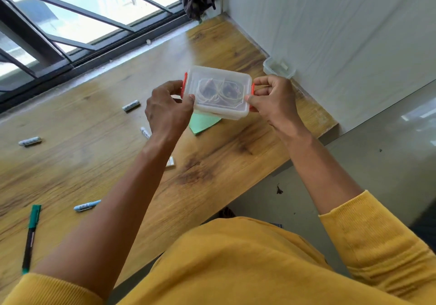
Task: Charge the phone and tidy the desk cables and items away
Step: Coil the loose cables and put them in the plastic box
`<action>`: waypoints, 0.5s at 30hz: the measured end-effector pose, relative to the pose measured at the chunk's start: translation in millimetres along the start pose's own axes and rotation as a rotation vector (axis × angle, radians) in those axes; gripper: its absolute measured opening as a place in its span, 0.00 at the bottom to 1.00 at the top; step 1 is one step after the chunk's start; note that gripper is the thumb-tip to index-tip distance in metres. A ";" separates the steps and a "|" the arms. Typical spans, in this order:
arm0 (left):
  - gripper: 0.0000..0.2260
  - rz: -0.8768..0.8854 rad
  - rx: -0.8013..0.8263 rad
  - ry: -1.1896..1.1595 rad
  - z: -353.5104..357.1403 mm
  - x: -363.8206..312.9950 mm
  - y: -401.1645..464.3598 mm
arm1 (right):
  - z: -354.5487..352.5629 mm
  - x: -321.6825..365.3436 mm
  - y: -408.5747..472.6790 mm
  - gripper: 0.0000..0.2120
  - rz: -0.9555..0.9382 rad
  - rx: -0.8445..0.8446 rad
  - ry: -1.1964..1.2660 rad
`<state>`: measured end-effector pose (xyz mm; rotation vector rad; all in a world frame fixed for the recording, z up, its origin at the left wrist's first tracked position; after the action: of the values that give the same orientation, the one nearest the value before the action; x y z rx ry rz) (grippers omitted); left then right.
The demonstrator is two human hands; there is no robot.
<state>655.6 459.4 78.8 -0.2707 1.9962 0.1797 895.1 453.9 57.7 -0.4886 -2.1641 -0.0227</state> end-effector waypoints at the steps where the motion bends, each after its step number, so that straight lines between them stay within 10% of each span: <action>1: 0.18 0.006 -0.008 -0.013 4.0 -2.0 10.7 | 1.6 4.5 5.4 0.21 -0.004 -0.013 0.003; 15: 0.17 -0.067 0.163 -0.069 86.7 -30.2 175.7 | 19.0 55.2 94.1 0.22 -0.020 -0.116 -0.136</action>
<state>696.1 653.3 70.3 -0.2231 1.9181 -0.0164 884.6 562.9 74.3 -0.5485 -2.3100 -0.1298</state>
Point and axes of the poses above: each hand's wrist, its own y-axis towards the middle knuckle, its own z-axis out of the palm, x = y × z, the point moved 3 cm from there along y, towards the middle knuckle, and after that the axes turned 13 degrees about -y, right-handed, at the moved point
